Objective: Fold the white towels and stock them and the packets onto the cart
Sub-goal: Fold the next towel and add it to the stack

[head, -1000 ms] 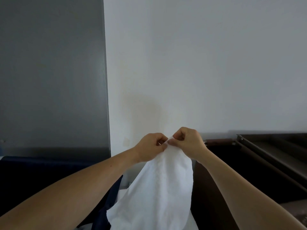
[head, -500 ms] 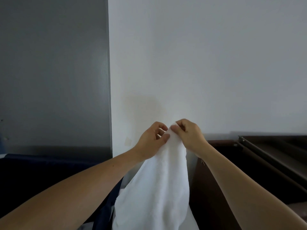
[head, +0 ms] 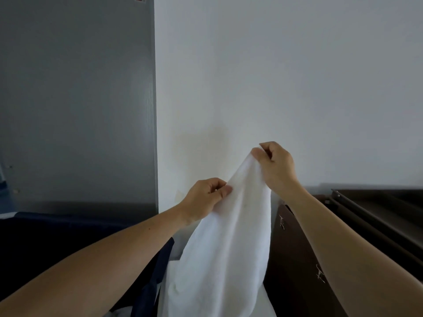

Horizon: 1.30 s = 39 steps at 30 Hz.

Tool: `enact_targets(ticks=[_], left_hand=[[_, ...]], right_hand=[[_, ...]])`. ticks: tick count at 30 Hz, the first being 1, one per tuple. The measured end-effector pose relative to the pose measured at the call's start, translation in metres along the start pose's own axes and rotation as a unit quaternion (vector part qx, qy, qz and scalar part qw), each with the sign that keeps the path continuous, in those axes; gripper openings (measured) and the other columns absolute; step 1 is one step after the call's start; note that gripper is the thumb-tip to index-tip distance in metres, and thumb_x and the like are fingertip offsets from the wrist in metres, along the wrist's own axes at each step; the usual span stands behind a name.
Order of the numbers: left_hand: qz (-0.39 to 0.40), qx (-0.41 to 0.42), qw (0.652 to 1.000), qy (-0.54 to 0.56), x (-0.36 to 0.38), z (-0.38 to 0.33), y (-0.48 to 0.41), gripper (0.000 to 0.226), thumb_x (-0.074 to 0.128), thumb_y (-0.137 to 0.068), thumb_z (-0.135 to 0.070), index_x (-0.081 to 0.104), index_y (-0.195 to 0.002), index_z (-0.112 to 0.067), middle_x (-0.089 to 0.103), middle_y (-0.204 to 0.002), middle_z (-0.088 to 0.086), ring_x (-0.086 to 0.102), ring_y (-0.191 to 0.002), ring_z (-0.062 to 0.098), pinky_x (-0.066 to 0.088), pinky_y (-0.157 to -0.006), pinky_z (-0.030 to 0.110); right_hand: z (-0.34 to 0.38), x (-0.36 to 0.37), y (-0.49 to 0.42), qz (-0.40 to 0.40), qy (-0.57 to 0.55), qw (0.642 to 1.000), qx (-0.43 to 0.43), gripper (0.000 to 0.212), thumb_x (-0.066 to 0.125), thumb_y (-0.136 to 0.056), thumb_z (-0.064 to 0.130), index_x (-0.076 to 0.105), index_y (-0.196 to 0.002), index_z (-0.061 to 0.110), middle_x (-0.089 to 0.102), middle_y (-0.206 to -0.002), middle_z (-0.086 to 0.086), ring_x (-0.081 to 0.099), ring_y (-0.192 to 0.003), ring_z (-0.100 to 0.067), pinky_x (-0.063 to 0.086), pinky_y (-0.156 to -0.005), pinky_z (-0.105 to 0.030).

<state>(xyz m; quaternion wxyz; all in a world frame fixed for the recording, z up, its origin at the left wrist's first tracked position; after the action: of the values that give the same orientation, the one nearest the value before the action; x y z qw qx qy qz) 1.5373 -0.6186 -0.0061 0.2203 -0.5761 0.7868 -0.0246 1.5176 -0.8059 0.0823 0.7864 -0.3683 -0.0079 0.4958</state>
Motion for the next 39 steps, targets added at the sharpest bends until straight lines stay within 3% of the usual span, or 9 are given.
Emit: enact_targets(ticks=[3, 6, 10, 19, 22, 29, 33, 37, 39], left_hand=[[0.003, -0.002, 1.0, -0.001, -0.001, 0.003, 0.002, 0.025, 0.06, -0.097, -0.036, 0.072, -0.096, -0.014, 0.073, -0.095, 0.007, 0.068, -0.08, 0.018, 0.057, -0.081, 0.04], [0.005, -0.006, 1.0, 0.012, -0.003, 0.009, 0.005, 0.026, 0.061, -0.097, -0.035, 0.072, -0.097, -0.013, 0.074, -0.096, 0.005, 0.07, -0.091, 0.025, 0.058, -0.086, 0.041], [0.022, -0.031, 0.999, 0.032, -0.003, 0.024, 0.012, 0.024, 0.065, -0.094, -0.033, 0.073, -0.094, -0.01, 0.075, -0.094, 0.007, 0.07, -0.083, 0.018, 0.058, -0.086, 0.041], [0.158, -0.108, 0.979, 0.075, 0.014, 0.062, 0.038, 0.039, 0.068, -0.09, -0.035, 0.073, -0.107, -0.001, 0.072, -0.108, 0.019, 0.069, -0.1, 0.033, 0.055, -0.093, 0.041], [0.195, -0.115, 0.971, 0.078, 0.025, 0.069, 0.044, 0.034, 0.065, -0.094, -0.031, 0.072, -0.109, -0.001, 0.073, -0.108, 0.015, 0.07, -0.099, 0.027, 0.055, -0.088, 0.034], [0.069, -0.094, 0.991, 0.062, -0.003, 0.08, 0.023, 0.031, 0.064, -0.093, -0.035, 0.073, -0.108, -0.009, 0.073, -0.108, 0.012, 0.067, -0.106, 0.034, 0.052, -0.099, 0.046], [0.052, -0.056, 0.997, -0.005, -0.017, 0.071, 0.014, 0.022, 0.061, -0.097, -0.03, 0.073, -0.105, -0.014, 0.073, -0.104, 0.005, 0.068, -0.102, 0.025, 0.054, -0.095, 0.034], [0.031, -0.01, 0.992, -0.126, -0.027, 0.06, 0.009, 0.022, 0.056, -0.1, -0.03, 0.071, -0.094, -0.016, 0.07, -0.096, -0.002, 0.065, -0.091, 0.015, 0.052, -0.083, 0.026], [0.022, 0.007, 0.987, -0.161, -0.03, 0.058, 0.009, 0.022, 0.055, -0.101, -0.028, 0.07, -0.092, -0.015, 0.069, -0.095, -0.004, 0.063, -0.087, 0.009, 0.051, -0.081, 0.023]], right_hand=[[0.006, -0.011, -0.009, -0.028, -0.002, 1.0, 0.005, 0.013, 0.059, -0.098, 0.032, 0.06, -0.1, 0.02, 0.057, -0.085, 0.016, 0.054, -0.077, -0.006, 0.041, -0.066, -0.018], [0.012, -0.026, -0.019, -0.058, -0.003, 0.998, 0.002, 0.015, 0.058, -0.098, 0.031, 0.061, -0.097, 0.016, 0.057, -0.083, 0.013, 0.055, -0.083, -0.014, 0.045, -0.076, -0.028], [0.015, -0.048, -0.031, -0.094, -0.001, 0.995, 0.012, 0.017, 0.057, -0.097, 0.032, 0.06, -0.096, 0.015, 0.056, -0.082, 0.011, 0.052, -0.081, -0.014, 0.039, -0.074, -0.027], [0.004, -0.071, -0.043, -0.123, -0.003, 0.991, 0.044, 0.019, 0.055, -0.096, 0.031, 0.06, -0.092, 0.013, 0.053, -0.077, 0.01, 0.047, -0.068, -0.005, 0.039, -0.062, -0.026], [-0.006, -0.068, -0.042, -0.119, -0.006, 0.991, 0.057, 0.018, 0.055, -0.096, 0.03, 0.058, -0.086, 0.014, 0.051, -0.074, 0.009, 0.045, -0.065, -0.006, 0.038, -0.059, -0.025], [-0.023, -0.077, -0.041, -0.136, 0.02, 0.988, 0.066, 0.022, 0.054, -0.095, 0.029, 0.055, -0.078, 0.014, 0.048, -0.067, 0.007, 0.043, -0.061, -0.009, 0.036, -0.058, -0.029], [-0.032, -0.085, -0.042, -0.15, 0.026, 0.985, 0.081, 0.022, 0.053, -0.097, 0.03, 0.059, -0.086, 0.012, 0.05, -0.071, 0.008, 0.045, -0.063, -0.009, 0.041, -0.066, -0.03], [-0.034, -0.099, -0.045, -0.169, 0.03, 0.982, 0.083, 0.029, 0.052, -0.095, 0.029, 0.049, -0.069, 0.017, 0.043, -0.064, 0.006, 0.039, -0.057, -0.013, 0.038, -0.064, -0.034], [-0.029, -0.102, -0.047, -0.177, 0.027, 0.98, 0.081, 0.025, 0.053, -0.096, 0.029, 0.052, -0.074, 0.017, 0.046, -0.067, 0.007, 0.041, -0.06, -0.011, 0.041, -0.068, -0.034]])
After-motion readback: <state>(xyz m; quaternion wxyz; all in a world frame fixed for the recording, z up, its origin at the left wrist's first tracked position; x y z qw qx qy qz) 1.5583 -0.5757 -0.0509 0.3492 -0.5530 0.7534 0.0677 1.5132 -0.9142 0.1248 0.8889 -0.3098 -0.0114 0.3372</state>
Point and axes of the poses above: each hand's wrist, its own y-axis away from the middle knuckle, its own x-axis out of the palm, z = x × y, the point moved 6 cm from there along -y, towards the middle knuckle
